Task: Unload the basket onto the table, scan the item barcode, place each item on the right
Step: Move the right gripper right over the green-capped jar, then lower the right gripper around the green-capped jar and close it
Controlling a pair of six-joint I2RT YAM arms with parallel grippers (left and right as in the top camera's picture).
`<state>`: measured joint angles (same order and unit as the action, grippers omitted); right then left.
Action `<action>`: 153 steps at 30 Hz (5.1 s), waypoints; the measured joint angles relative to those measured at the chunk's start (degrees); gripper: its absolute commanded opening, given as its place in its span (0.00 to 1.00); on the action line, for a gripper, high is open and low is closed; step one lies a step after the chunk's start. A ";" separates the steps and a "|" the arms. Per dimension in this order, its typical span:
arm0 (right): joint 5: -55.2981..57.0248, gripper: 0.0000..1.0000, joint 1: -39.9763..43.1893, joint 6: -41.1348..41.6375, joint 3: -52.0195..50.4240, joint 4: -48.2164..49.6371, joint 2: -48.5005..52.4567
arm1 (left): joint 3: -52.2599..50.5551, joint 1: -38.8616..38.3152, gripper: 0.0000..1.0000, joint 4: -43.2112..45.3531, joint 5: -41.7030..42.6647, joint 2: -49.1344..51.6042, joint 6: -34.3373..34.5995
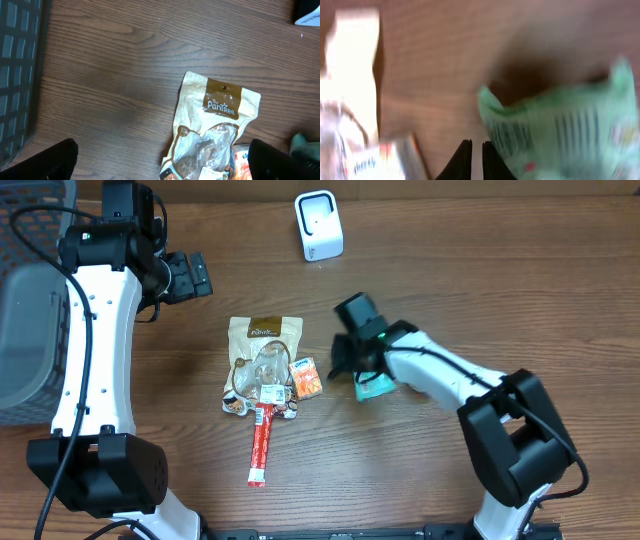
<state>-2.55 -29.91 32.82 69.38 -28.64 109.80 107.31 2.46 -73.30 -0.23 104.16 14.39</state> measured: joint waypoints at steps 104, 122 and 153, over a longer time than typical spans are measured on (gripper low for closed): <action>7.17 0.99 14.93 -11.56 -5.03 -20.85 -16.35 | 0.00 0.00 1.00 0.00 0.00 0.00 0.02; 6.99 0.93 14.93 -6.19 -5.03 -19.80 -14.08 | 0.00 0.00 1.00 0.00 0.00 0.00 0.02; 7.04 0.88 14.93 -6.01 -7.02 -17.14 -10.73 | 0.00 0.00 1.00 0.00 -0.02 0.00 0.02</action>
<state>4.49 -14.98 26.81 62.37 -45.78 99.07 107.31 2.46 -73.30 -0.25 104.16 14.41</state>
